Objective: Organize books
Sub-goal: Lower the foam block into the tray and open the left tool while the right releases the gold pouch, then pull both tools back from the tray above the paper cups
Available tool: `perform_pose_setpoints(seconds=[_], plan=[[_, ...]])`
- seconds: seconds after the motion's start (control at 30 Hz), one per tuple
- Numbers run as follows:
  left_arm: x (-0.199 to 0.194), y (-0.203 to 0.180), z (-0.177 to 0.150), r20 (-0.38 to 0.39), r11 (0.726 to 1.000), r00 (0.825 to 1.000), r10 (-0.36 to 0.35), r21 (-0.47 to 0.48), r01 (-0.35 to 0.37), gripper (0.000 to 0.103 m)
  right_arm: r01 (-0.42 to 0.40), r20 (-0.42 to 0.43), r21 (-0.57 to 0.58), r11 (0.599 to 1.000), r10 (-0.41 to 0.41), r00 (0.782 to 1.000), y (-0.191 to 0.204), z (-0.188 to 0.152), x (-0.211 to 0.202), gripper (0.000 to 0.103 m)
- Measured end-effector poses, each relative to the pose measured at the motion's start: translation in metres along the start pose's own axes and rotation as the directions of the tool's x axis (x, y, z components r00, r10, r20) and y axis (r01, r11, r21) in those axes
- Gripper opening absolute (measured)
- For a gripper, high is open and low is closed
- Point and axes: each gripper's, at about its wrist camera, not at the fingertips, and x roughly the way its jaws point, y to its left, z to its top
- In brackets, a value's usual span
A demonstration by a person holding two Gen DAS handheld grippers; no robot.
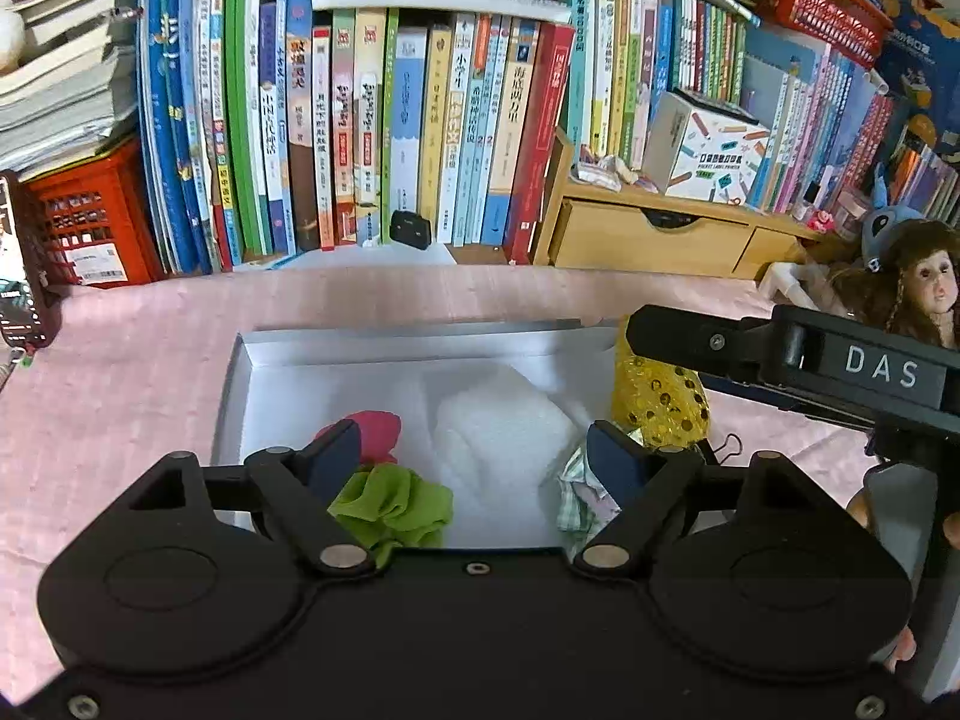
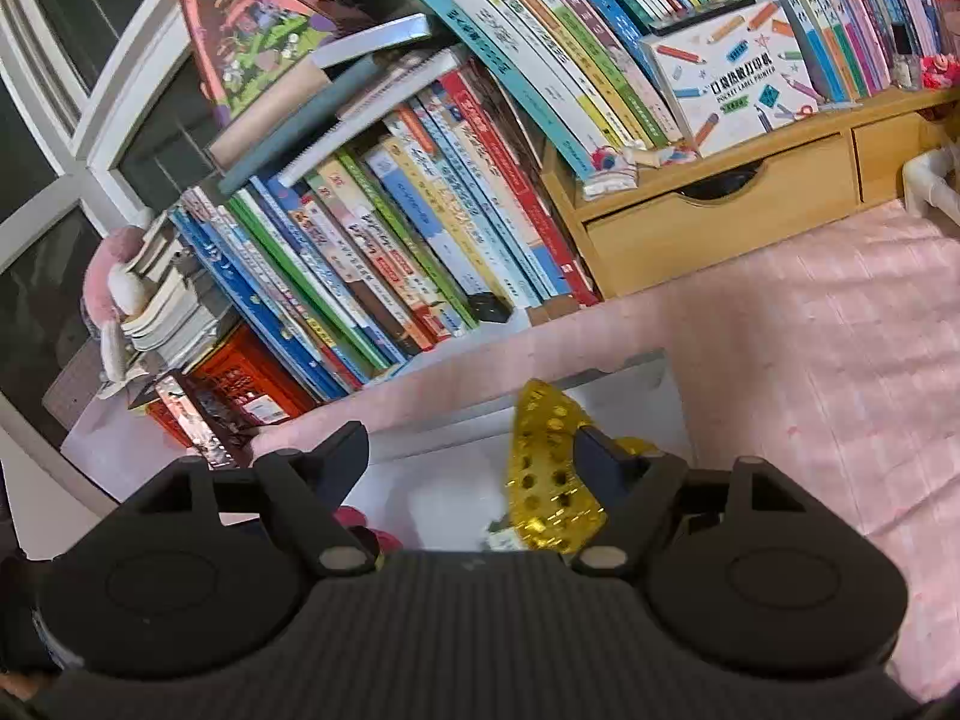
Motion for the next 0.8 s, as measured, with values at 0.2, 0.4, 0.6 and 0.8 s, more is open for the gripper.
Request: perform_pose_setpoints(seconds=[0.2,0.4,0.6,0.8], plan=[[-0.024,0.002,-0.007,0.037,1.000,0.999,-0.012,0.001,0.012,0.082,-0.025,0.017,-0.027,0.999,0.025,1.000,0.014,-0.001,-0.019,0.084],[-0.049,0.003,-0.020,0.089,1.000,0.996,-0.021,0.019,0.020,0.084,-0.032,0.044,-0.078,0.996,0.035,0.998,0.026,-0.010,-0.044,0.085],[-0.076,0.005,-0.045,0.148,0.998,0.988,-0.035,0.051,0.028,0.084,-0.026,0.076,-0.171,0.985,0.039,0.996,0.039,-0.031,-0.074,0.086],[-0.103,0.007,-0.076,0.199,0.996,0.977,-0.076,0.062,0.065,0.085,-0.016,0.124,-0.232,0.973,0.046,0.991,0.045,-0.060,-0.104,0.088]])
